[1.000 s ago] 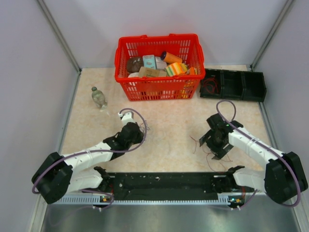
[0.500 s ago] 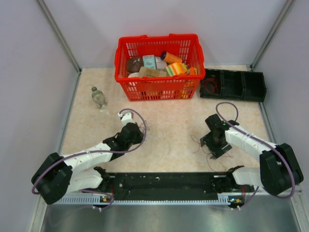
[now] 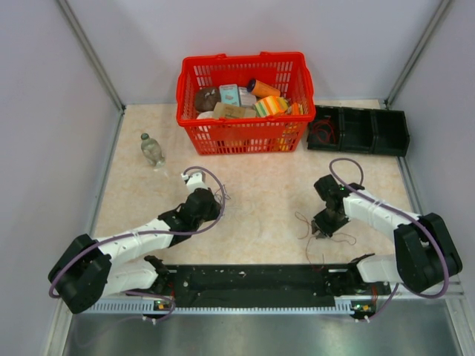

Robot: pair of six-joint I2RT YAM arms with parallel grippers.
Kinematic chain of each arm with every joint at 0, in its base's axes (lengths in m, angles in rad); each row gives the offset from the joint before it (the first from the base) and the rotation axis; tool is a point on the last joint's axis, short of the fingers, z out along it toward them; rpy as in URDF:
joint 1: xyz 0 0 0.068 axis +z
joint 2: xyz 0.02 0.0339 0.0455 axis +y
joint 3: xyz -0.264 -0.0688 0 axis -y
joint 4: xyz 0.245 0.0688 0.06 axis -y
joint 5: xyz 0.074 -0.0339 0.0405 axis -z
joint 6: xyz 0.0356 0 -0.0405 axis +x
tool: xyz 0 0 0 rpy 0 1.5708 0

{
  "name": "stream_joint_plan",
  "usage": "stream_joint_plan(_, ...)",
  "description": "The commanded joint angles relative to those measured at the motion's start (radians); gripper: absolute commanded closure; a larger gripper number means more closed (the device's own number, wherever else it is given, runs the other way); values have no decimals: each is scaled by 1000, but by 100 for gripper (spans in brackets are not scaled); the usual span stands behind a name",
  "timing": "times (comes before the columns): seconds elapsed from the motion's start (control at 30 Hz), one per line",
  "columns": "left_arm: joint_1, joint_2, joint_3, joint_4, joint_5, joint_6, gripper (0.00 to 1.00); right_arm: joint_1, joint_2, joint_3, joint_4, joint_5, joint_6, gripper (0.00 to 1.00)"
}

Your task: Untangle the cables

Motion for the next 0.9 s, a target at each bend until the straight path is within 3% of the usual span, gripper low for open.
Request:
stream_joint_plan(0.0, 2, -20, -5, 43, -1, 4, 100, -4, 7, -32, 111, 15, -10, 85)
stream_joint_plan(0.07, 2, -22, -5, 43, -1, 6, 100, -4, -8, -37, 136, 20, -38, 100)
stream_joint_plan(0.53, 2, -11, 4, 36, 0, 6, 100, -3, -366, -25, 332, 186, -500, 100)
stream_joint_plan(0.77, 2, -11, 4, 33, 5, 7, 100, -53, -273, 104, 264, 109, -596, 100)
stream_joint_plan(0.8, 0, -13, 3, 33, 5, 7, 100, -55, -254, 141, 227, 104, -598, 97)
stream_joint_plan(0.87, 2, -19, 0, 36, 3, 7, 100, -56, -216, 174, 170, 78, -610, 56)
